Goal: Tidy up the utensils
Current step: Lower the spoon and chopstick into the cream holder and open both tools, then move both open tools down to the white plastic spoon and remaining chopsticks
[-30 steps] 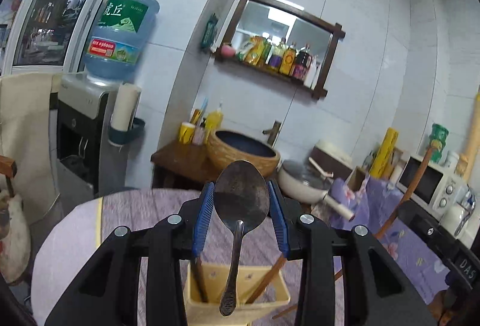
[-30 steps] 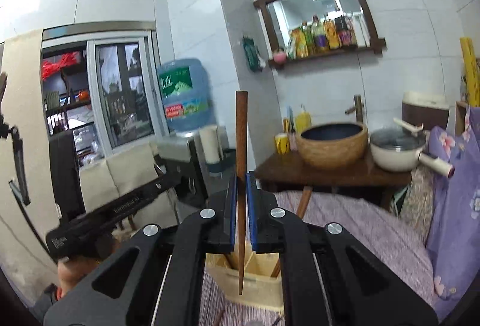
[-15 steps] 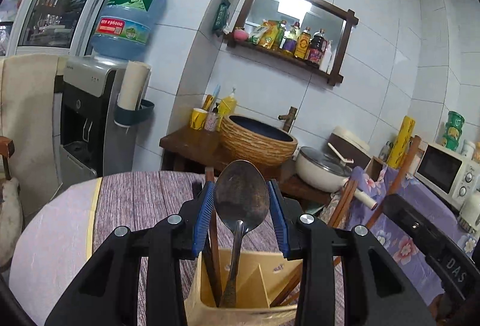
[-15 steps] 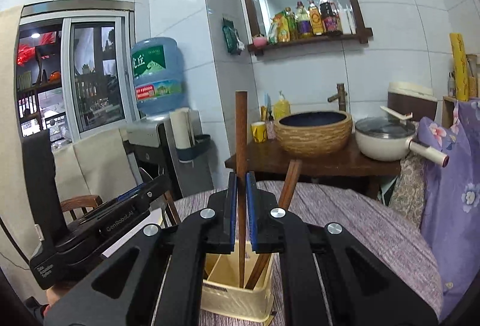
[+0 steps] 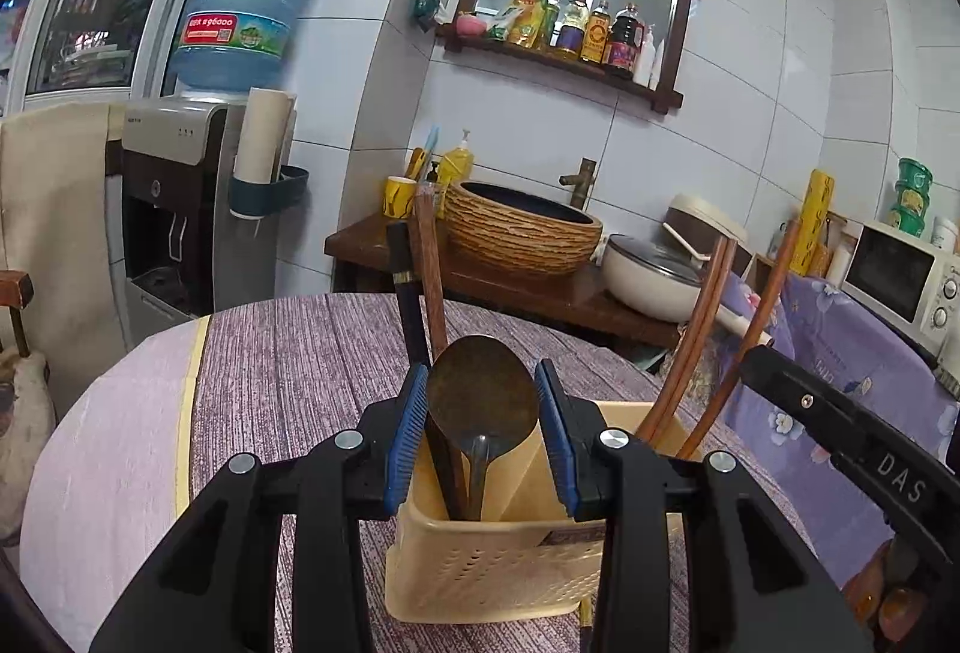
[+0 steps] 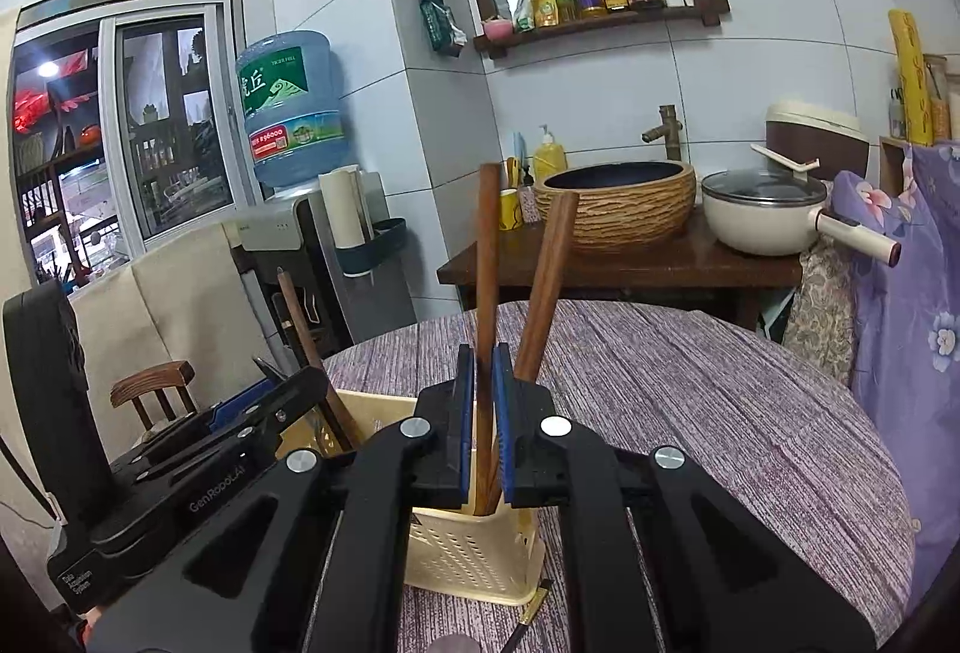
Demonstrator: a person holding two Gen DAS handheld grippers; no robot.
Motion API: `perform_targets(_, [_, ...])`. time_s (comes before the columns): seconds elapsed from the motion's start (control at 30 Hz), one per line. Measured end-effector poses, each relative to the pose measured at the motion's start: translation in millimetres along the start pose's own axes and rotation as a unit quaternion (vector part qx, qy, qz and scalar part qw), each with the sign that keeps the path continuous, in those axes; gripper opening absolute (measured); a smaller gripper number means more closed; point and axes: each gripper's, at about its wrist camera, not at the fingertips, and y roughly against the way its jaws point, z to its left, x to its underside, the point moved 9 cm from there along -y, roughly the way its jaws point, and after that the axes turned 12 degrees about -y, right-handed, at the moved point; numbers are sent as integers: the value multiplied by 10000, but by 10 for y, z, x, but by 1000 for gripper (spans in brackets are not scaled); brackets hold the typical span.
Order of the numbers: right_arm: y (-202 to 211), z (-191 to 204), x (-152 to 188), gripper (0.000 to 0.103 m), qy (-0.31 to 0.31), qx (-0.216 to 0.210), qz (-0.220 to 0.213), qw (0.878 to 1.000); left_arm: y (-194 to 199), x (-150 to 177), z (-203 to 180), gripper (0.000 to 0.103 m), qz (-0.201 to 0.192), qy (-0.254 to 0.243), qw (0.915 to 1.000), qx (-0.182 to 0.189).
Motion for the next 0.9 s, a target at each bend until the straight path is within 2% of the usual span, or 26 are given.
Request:
perform_targets(0.13, [23,-20,9,8,-5,-29,-51,10000,38,13,-18,38,-18,-77,10000,4])
perform_targets(0.27, [93,-43,38,9,-17,-39,-44,10000,169,-8,-47,54,-151,-186,9997,-41])
perform_targets(0.3, [120,-54,42,16,-29,-26,-53,10000,222,-14,-54,56,-201,-206,9996,-52])
perform_targets(0.4, [238,-131,51,49,-181,25,-86,9998,375,-4,-66,65,-260,-286,9992,-141])
perform_targets(0.5, [370,-198,116,52,-203,106,28,9997,542,58,-30,78,-243,-280,9989,-271])
perform_targets(0.57, [418,-239,191,58,-257,157,164,9994,629,132,-28,82,-129,-280,9992,-254])
perform_targets(0.7, [489,-301,434,59,-324,212,589,9975,727,358,4,91,252,-241,9989,-305])
perform_targets(0.77, [509,-341,596,63,-325,281,820,9957,738,526,40,92,569,-150,9978,-294])
perform_targets(0.8, [517,-359,662,70,-335,306,901,9949,747,606,59,93,695,-98,9971,-291])
perform_targets(0.9, [526,-421,901,71,-294,453,1128,9921,759,844,134,95,1043,60,9940,-317])
